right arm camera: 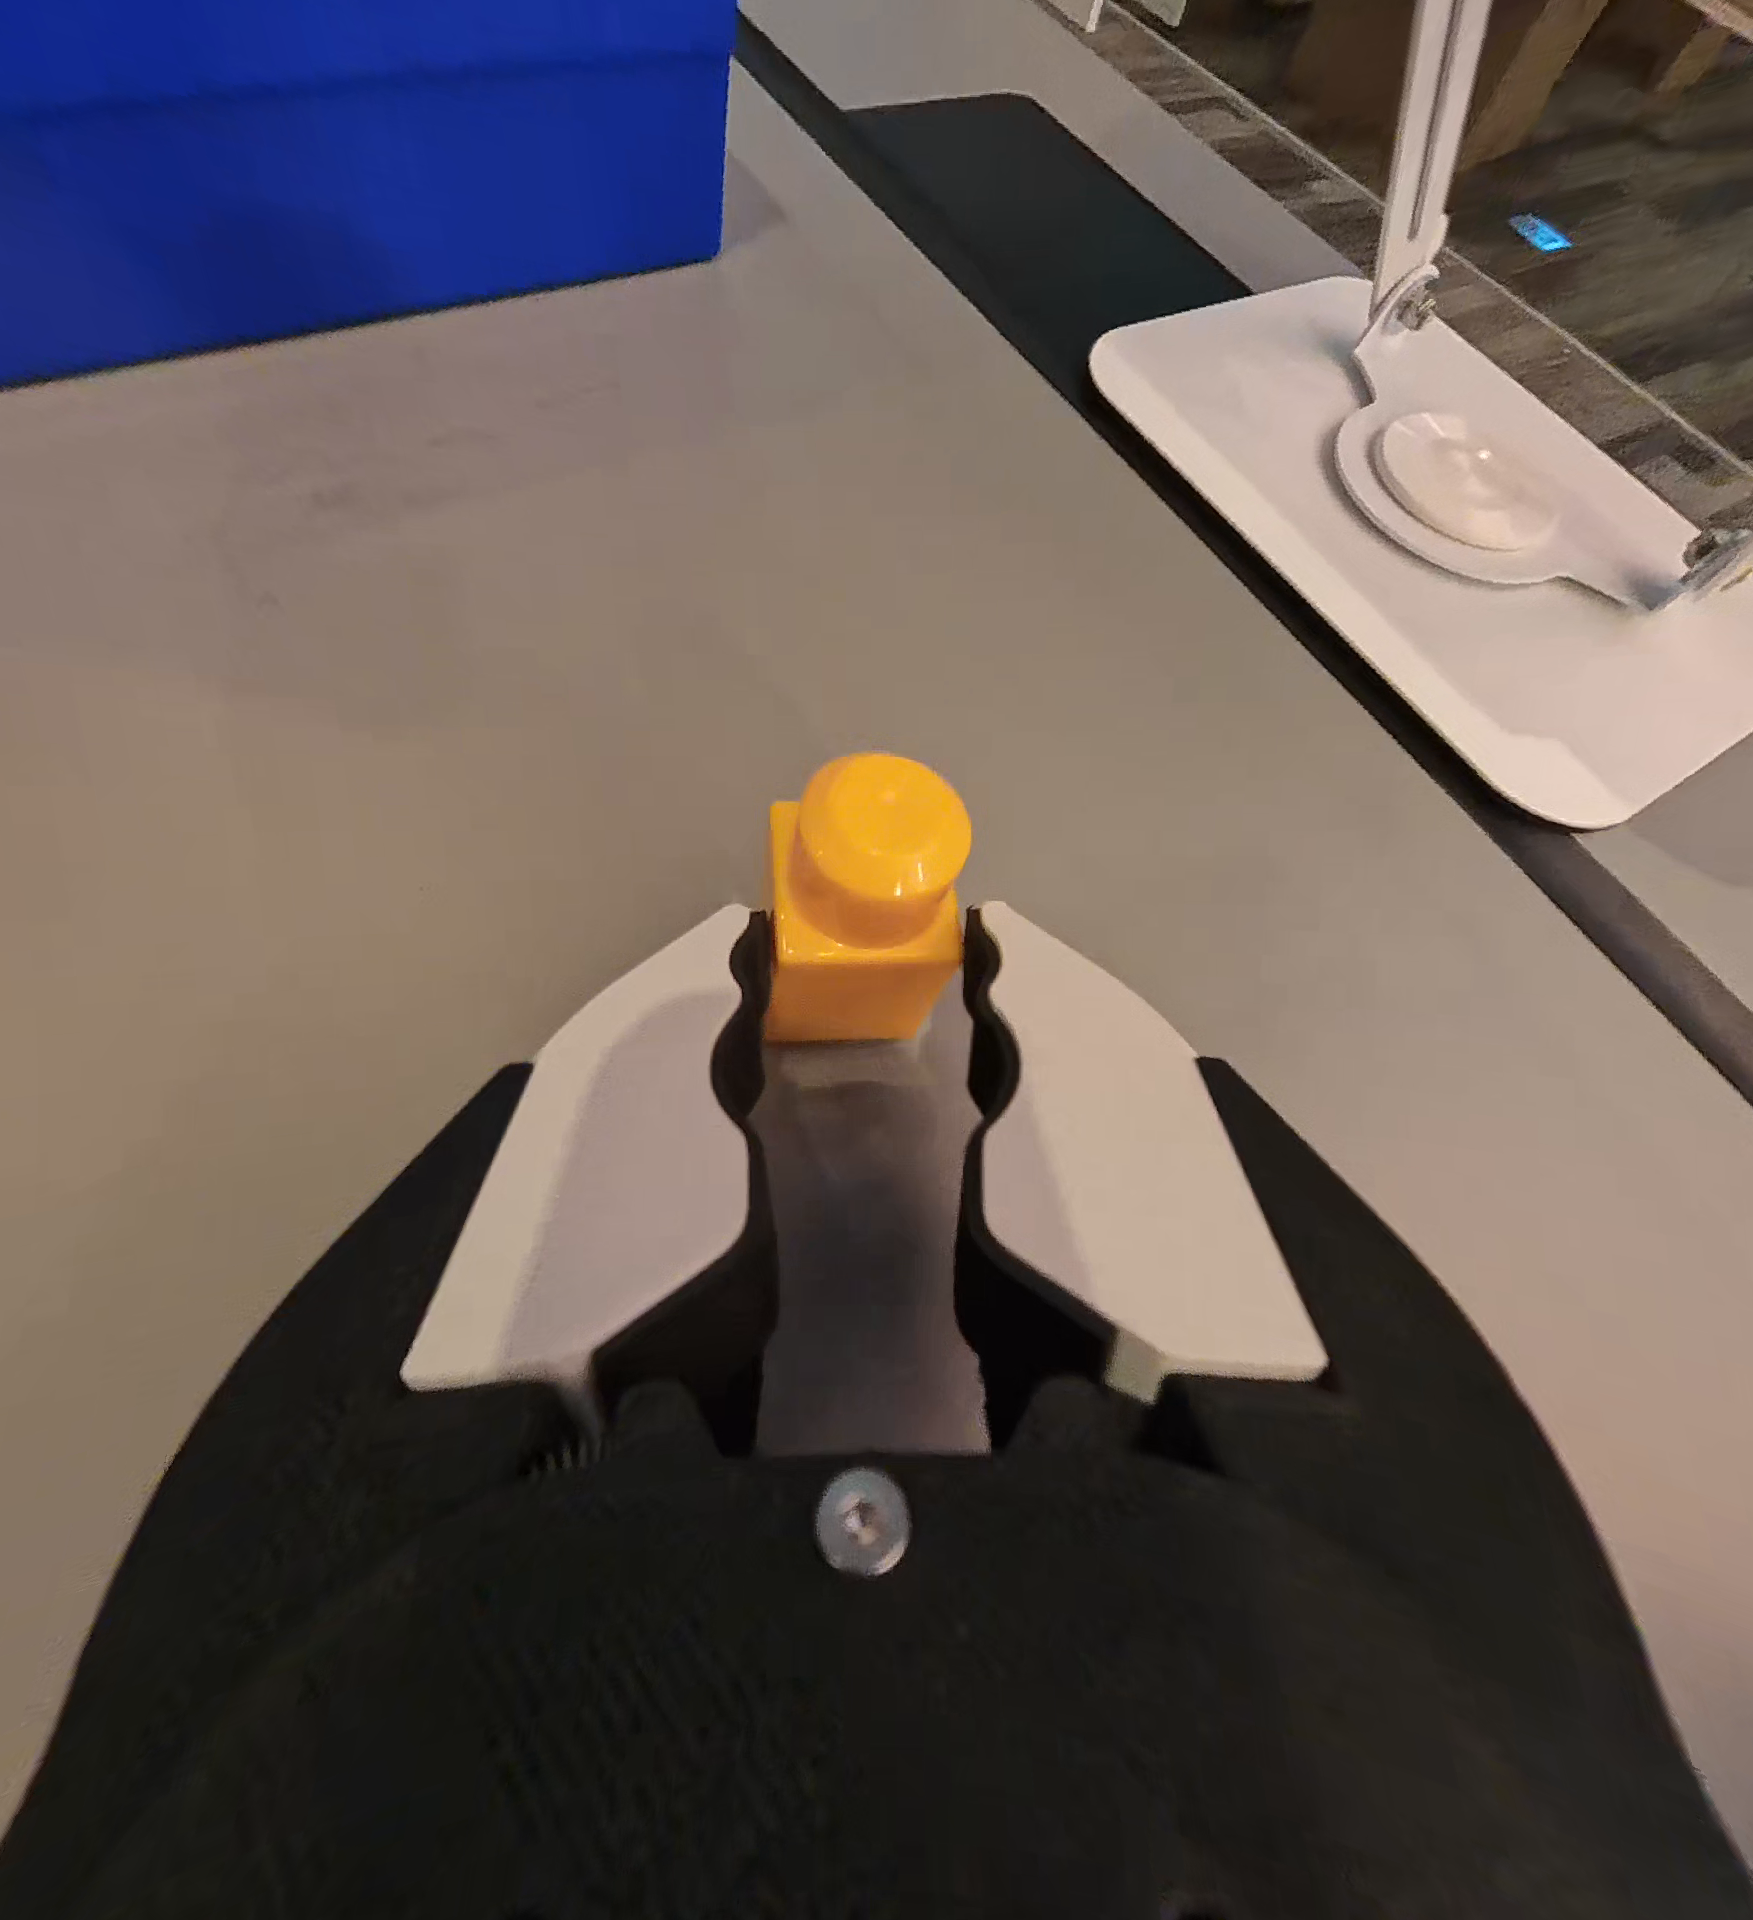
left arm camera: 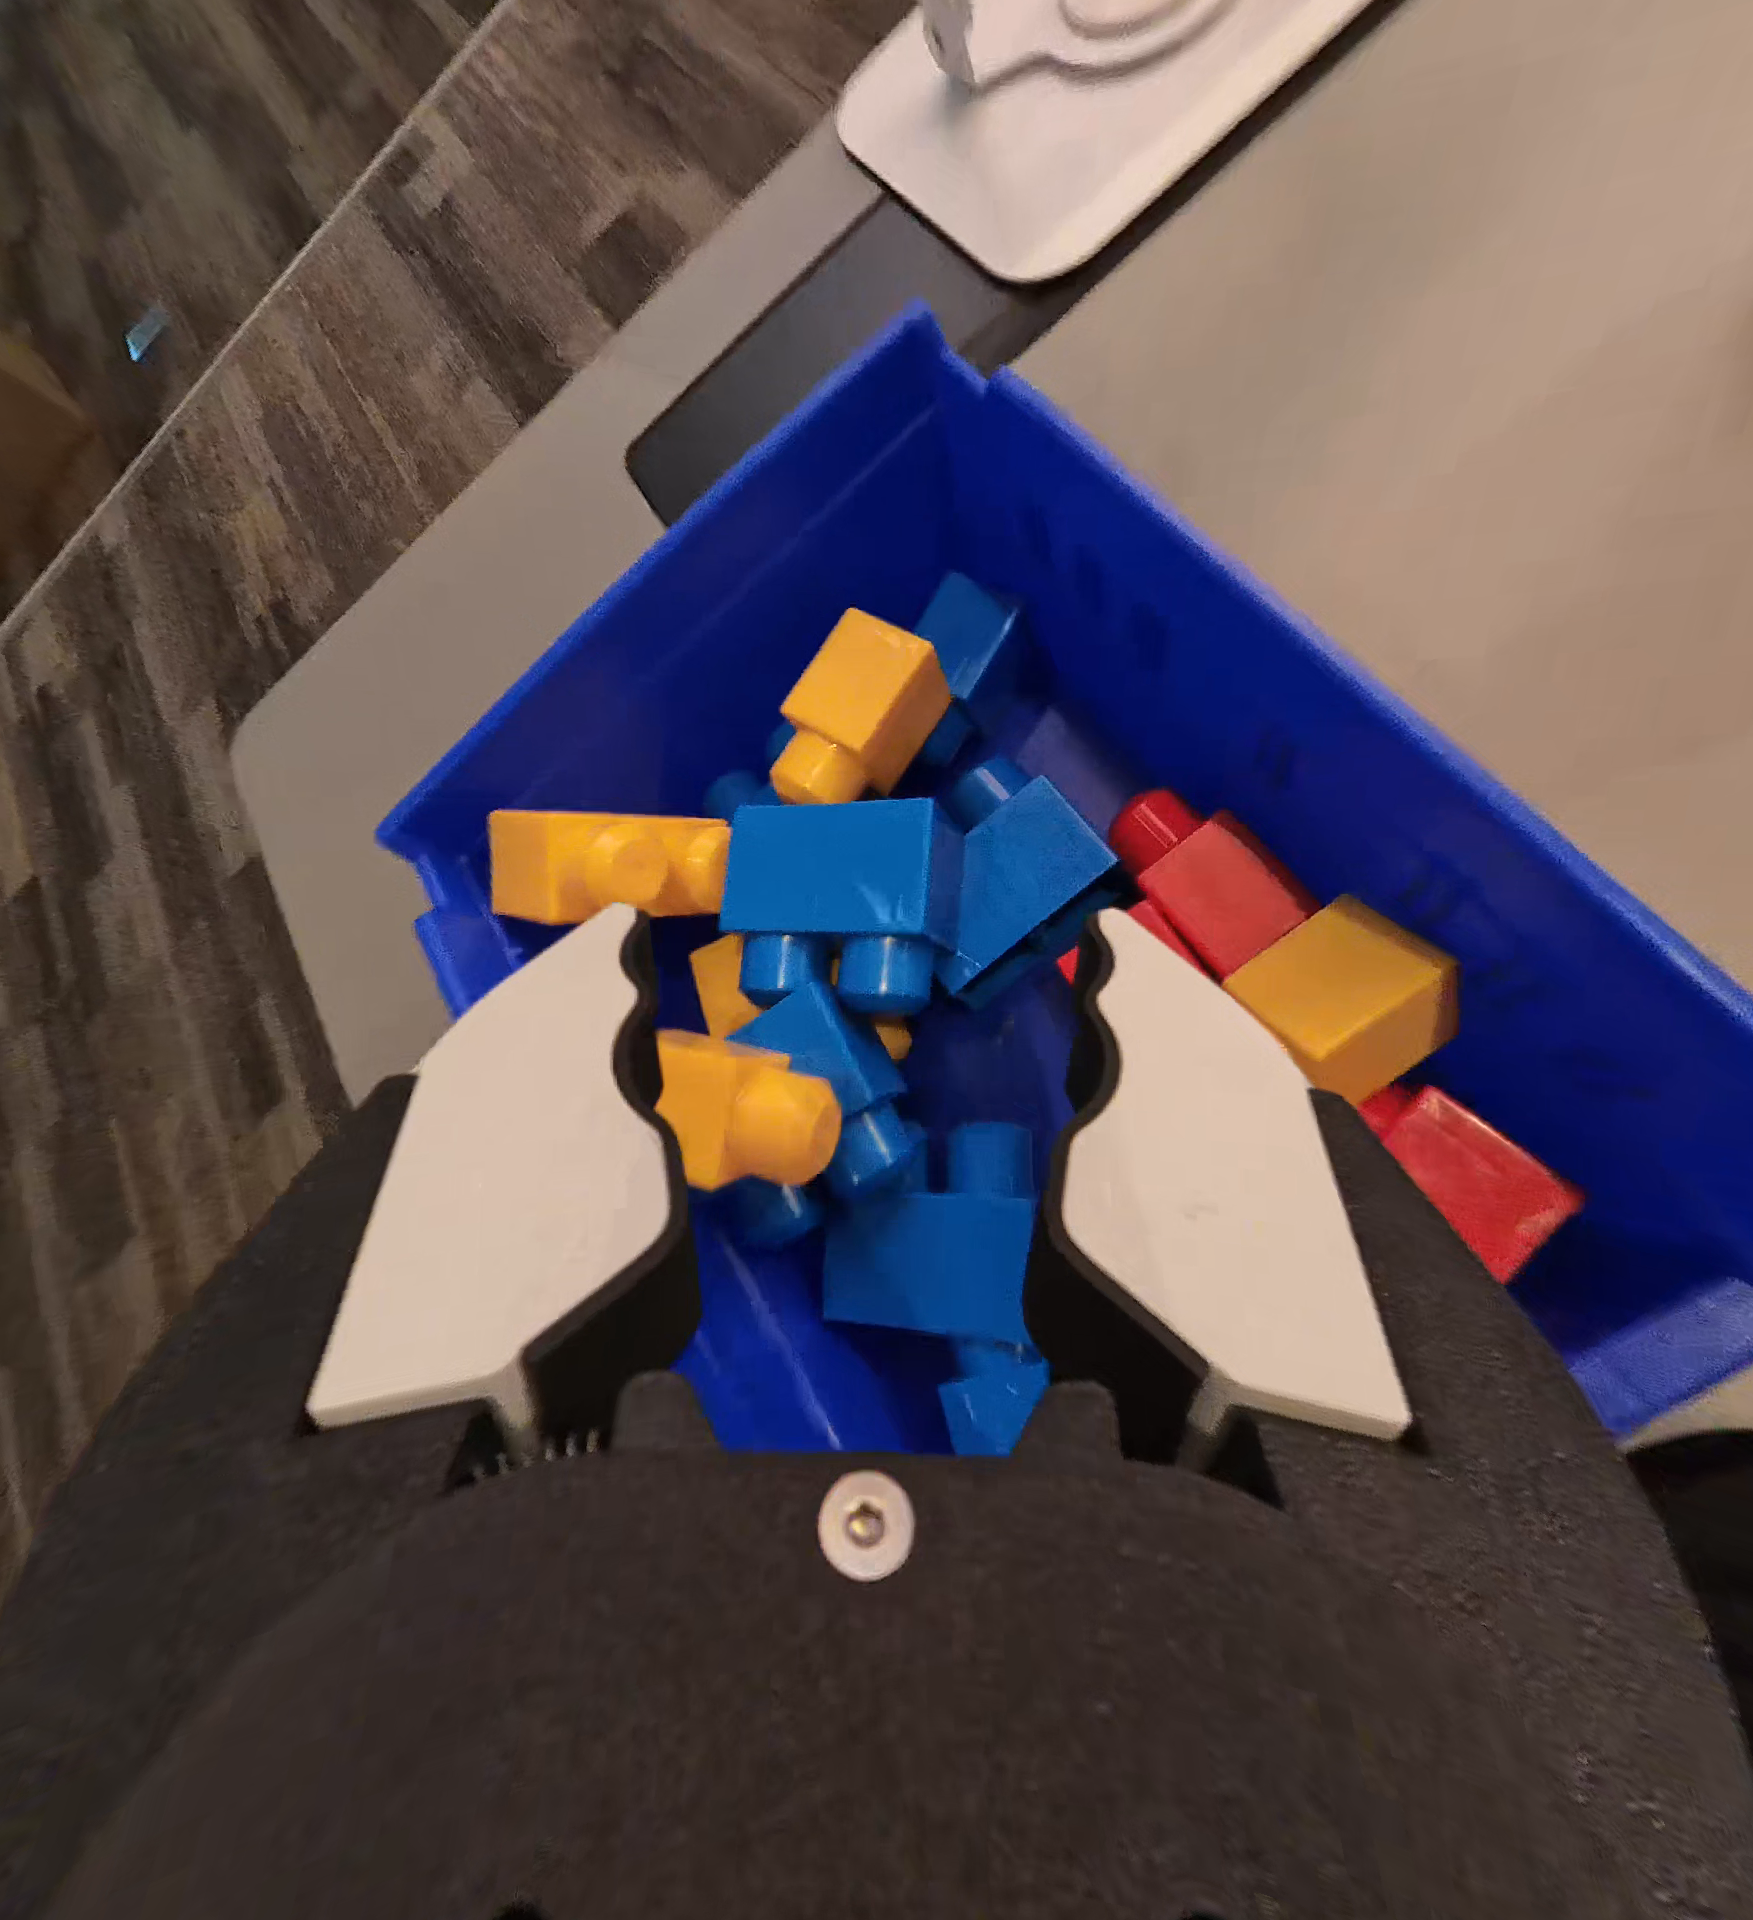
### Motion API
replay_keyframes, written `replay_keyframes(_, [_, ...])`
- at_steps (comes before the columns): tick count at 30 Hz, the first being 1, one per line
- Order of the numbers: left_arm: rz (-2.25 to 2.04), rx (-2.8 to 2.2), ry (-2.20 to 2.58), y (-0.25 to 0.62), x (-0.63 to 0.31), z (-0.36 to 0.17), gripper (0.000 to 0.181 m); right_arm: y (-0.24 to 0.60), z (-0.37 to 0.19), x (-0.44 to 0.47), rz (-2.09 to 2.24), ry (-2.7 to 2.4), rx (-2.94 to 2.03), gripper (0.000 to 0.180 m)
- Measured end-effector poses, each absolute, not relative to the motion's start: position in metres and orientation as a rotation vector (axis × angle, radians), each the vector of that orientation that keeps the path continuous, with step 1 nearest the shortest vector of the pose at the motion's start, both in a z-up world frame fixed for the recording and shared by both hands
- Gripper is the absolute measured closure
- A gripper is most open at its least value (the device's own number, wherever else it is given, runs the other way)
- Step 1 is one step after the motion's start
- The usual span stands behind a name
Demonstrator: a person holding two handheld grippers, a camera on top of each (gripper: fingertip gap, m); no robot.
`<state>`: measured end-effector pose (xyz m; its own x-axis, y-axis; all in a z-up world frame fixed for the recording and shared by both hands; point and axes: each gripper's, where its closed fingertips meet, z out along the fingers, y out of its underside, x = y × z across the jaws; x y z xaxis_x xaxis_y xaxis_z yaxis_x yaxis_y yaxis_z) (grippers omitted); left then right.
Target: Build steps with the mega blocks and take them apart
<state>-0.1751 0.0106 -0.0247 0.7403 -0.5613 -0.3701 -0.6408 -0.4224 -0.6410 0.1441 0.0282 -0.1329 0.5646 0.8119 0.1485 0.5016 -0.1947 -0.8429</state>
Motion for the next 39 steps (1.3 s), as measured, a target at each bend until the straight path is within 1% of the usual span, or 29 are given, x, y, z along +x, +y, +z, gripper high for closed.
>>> replay_keyframes(3, [0.114, -2.208, 0.960, 0.022, -0.166, -0.059, 0.111, 0.028, -0.135, 0.145, 0.395, -1.067, -1.882, 0.141])
replay_keyframes(5, [0.240, -2.249, 0.988, 0.031, -0.176, -0.077, 0.109, 0.028, -0.132, 0.145, 0.410, -1.037, -1.894, 0.133])
replay_keyframes(7, [0.355, -2.260, 1.020, 0.038, -0.185, -0.089, 0.107, 0.027, -0.125, 0.144, 0.442, -1.015, -1.884, 0.131])
replay_keyframes(14, [0.582, -2.218, 1.041, 0.053, -0.197, -0.098, 0.108, 0.023, -0.098, 0.142, 0.488, -1.001, -1.800, 0.131])
replay_keyframes(18, [0.590, -2.210, 1.083, 0.049, -0.196, -0.102, 0.117, 0.021, -0.097, 0.141, 0.496, -1.011, -1.797, 0.131])
replay_keyframes(19, [0.571, -2.241, 1.075, 0.046, -0.196, -0.104, 0.121, 0.021, -0.097, 0.140, 0.500, -1.014, -1.799, 0.131])
replay_keyframes(20, [0.570, -2.270, 1.067, 0.042, -0.200, -0.104, 0.120, 0.020, -0.098, 0.140, 0.505, -1.018, -1.802, 0.131])
replay_keyframes(21, [0.600, -2.277, 1.068, 0.041, -0.205, -0.102, 0.113, 0.020, -0.098, 0.139, 0.509, -1.022, -1.804, 0.131])
replay_keyframes(22, [0.637, -2.268, 1.078, 0.039, -0.209, -0.098, 0.111, 0.019, -0.099, 0.138, 0.515, -1.026, -1.806, 0.131])
replay_keyframes(26, [0.684, -2.173, 1.164, 0.038, -0.206, -0.094, 0.111, 0.017, -0.100, 0.136, 0.532, -1.039, -1.812, 0.131])
replay_keyframes(27, [0.705, -2.134, 1.201, 0.039, -0.203, -0.095, 0.112, 0.017, -0.101, 0.136, 0.536, -1.042, -1.815, 0.131])
replay_keyframes(31, [0.818, -2.079, 1.282, 0.043, -0.204, -0.104, 0.130, 0.015, -0.102, 0.135, 0.567, -1.039, -1.828, 0.131])
replay_keyframes(35, [0.822, -2.059, 1.284, 0.045, -0.203, -0.105, 0.135, 0.015, -0.101, 0.135, 0.604, -1.021, -1.839, 0.131])
replay_keyframes(38, [0.840, -2.006, 1.280, 0.049, -0.201, -0.100, 0.152, 0.015, -0.102, 0.135, 0.626, -1.010, -1.848, 0.131])
replay_keyframes(39, [0.834, -1.987, 1.269, 0.050, -0.199, -0.096, 0.153, 0.015, -0.101, 0.135, 0.634, -1.005, -1.850, 0.131])
